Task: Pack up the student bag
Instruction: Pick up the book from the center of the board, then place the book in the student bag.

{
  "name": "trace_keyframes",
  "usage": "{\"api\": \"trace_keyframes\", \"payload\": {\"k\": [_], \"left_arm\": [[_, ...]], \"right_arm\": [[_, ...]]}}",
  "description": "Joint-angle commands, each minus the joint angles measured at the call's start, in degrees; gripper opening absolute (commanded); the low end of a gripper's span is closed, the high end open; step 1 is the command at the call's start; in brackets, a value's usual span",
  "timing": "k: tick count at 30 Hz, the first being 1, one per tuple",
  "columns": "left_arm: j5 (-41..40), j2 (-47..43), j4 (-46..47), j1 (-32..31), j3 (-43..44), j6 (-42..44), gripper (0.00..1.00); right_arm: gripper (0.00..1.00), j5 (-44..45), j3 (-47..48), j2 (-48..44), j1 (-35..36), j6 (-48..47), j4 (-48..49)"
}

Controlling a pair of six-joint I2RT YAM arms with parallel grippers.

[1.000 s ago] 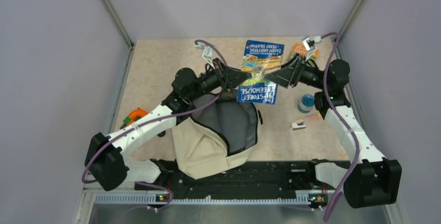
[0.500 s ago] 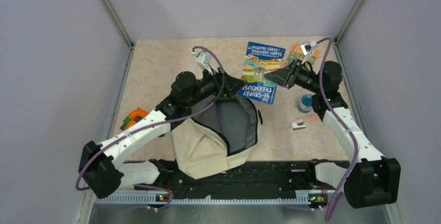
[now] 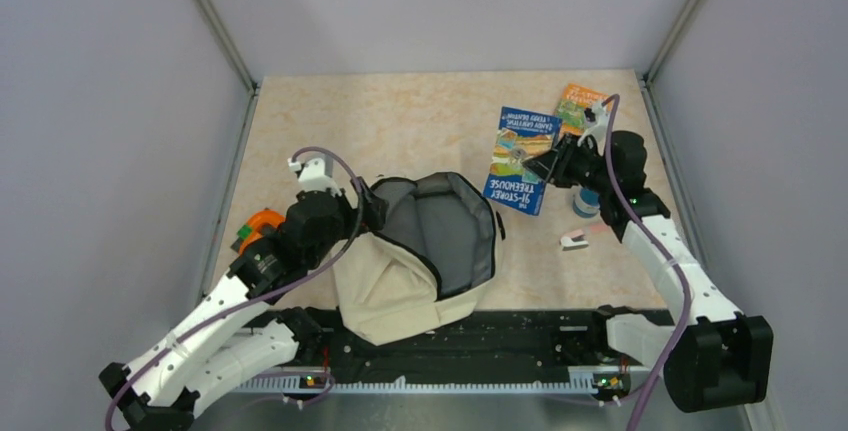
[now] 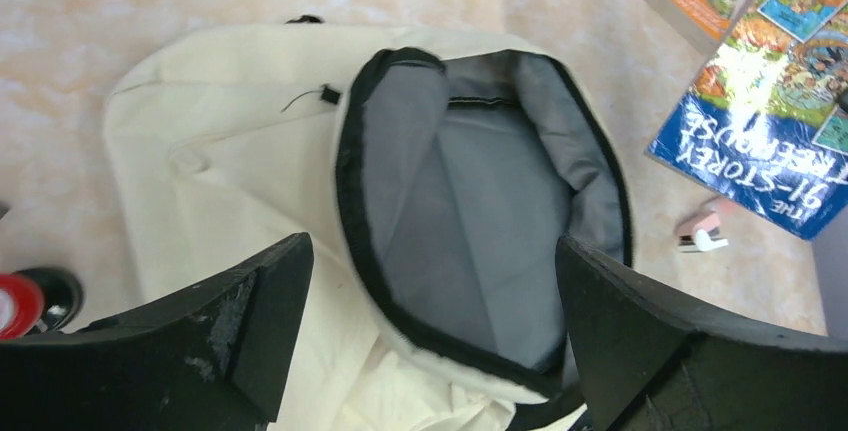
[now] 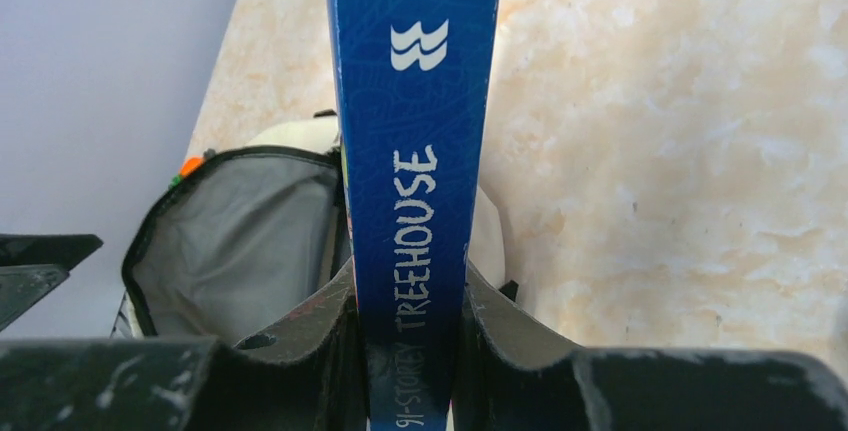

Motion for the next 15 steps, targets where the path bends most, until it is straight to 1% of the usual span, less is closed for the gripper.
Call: {"api": "trace_keyframes", "payload": {"k": [1,5,8,9,10,13,15], "left_arm": [[-4.4,-2.08,-5.34,-0.1,-2.87,-5.24,0.96],[-1.31,-0.33,-3.44,0.01,-5.21,-7.56,0.97],[-1.77,1.85,-4.37,0.01,-6.11,-9.03,0.96],[-2.33,2.38,-4.73,0.01,-6.29,-10.0,0.94],[-2.5,2.87,-4.84,0.01,-6.47,-10.78,0.91],[-2.37,2.94,-3.16,0.01,-7.27,-10.82,0.7],[-2.26,2.09,-1.29,-0.03,-8.03,-8.93,0.39]], "right_arm": [[0.0,1.85,-1.46,-2.23,2.58,1.14,5.82],[0.0,3.51,-2.28,-2.67,6.39,2.79,7.55],[0.0,4.65,-2.89,-2.25,9.89,3.4,8.72],[0.0,4.7,-3.2,-1.96,10.9,3.83,9.24],[0.0,4.71,-3.69,-1.56,11.77,4.3,9.93],[0.0,4.16,-5.26,-0.33,14.14,6.35,12.6],[0.0,4.25,-6.19,0.16,16.3,7.8,14.41]]}}
